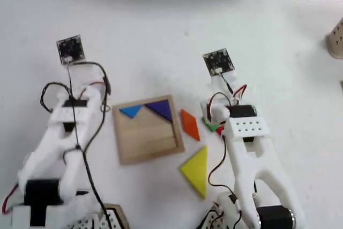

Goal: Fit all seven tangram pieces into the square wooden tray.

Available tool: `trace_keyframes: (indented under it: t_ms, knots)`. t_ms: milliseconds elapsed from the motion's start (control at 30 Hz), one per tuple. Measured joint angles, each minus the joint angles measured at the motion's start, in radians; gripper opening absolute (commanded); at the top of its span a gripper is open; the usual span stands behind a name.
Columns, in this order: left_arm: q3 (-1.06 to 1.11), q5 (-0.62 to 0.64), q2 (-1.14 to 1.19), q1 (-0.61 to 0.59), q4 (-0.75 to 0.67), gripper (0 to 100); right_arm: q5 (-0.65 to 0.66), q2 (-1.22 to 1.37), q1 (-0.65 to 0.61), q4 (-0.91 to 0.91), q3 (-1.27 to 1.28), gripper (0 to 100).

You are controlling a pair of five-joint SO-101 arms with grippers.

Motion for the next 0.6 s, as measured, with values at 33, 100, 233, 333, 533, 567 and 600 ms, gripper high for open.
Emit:
trace_keyframes:
  t_ms: [33,100,233,333,533,567,600]
  knots:
    - [-0.040,0.000,0.048,-0.006,0.025,2,0.000,0.000,0.009,0.002,0.000,2.2]
    - [-0.103,0.000,0.106,-0.012,0.083,2,0.000,0.000,0.044,0.002,0.002,2.2]
    - [-0.152,0.000,0.121,-0.014,0.138,2,0.000,0.000,0.121,0.002,0.035,2.2]
    - [-0.163,0.000,0.130,-0.014,0.138,2,0.000,0.000,0.127,0.015,0.038,2.2]
    - [-0.164,0.000,0.133,-0.014,0.138,2,0.000,0.000,0.129,0.060,0.038,2.2]
    - [-0.164,0.000,0.133,-0.014,0.138,2,0.008,0.000,0.129,0.066,0.038,2.2]
    - [-0.164,0.000,0.133,-0.014,0.138,2,0.025,0.000,0.129,0.074,0.038,2.3]
